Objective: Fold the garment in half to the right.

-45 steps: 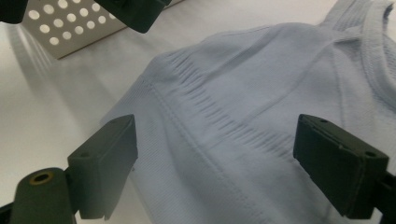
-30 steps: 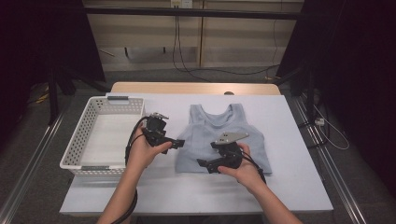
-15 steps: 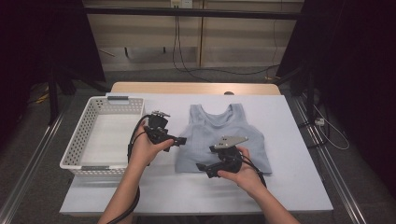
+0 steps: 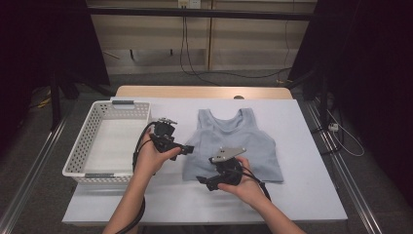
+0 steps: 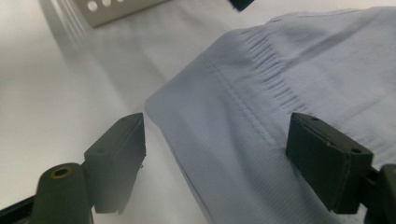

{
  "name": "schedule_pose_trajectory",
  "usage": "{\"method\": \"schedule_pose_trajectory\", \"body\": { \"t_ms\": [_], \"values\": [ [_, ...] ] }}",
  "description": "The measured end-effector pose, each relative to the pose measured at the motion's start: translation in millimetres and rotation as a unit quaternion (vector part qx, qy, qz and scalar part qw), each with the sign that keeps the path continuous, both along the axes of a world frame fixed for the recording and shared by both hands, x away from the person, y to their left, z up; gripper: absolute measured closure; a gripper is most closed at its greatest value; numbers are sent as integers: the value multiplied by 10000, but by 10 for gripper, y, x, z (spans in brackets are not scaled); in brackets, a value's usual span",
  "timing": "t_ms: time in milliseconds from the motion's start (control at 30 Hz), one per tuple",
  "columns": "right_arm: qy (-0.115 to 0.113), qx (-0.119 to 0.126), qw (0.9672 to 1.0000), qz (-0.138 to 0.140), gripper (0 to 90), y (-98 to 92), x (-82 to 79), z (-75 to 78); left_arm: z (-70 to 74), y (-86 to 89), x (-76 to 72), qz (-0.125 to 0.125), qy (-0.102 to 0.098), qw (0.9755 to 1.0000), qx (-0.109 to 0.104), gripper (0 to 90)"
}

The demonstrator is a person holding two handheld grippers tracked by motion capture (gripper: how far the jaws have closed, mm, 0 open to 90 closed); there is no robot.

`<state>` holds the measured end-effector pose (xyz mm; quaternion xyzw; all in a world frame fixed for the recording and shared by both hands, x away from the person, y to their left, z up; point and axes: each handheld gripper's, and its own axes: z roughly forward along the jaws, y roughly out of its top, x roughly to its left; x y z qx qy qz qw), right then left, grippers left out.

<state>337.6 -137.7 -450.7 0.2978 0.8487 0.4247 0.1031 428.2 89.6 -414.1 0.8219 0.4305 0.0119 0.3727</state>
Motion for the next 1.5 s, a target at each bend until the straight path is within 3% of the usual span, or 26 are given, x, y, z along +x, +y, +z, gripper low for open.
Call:
{"method": "schedule_pose_trajectory", "body": {
  "t_ms": [233, 500, 800, 900, 1500],
  "values": [
    [-84, 73, 9999, 123, 220, 102, 33, 57, -6, 57, -17, 56, 4, 10000, 9, 68],
    [196, -182, 9993, 269, 201, 185, 137, -129, -14, 85, -7, 147, 44, 9999, 57, 68],
    [-12, -506, 9983, 283, 185, 261, 115, -189, -26, 76, 4, 164, 53, 9998, 83, 68],
    [-17, -509, 9983, 289, 192, 254, 121, -191, -18, 81, 0, 173, 52, 9998, 59, 68],
    [-48, -433, 9989, -174, 444, 217, 121, -179, 22, 102, -22, 258, -16, 9997, 37, 71]
  ]
}}
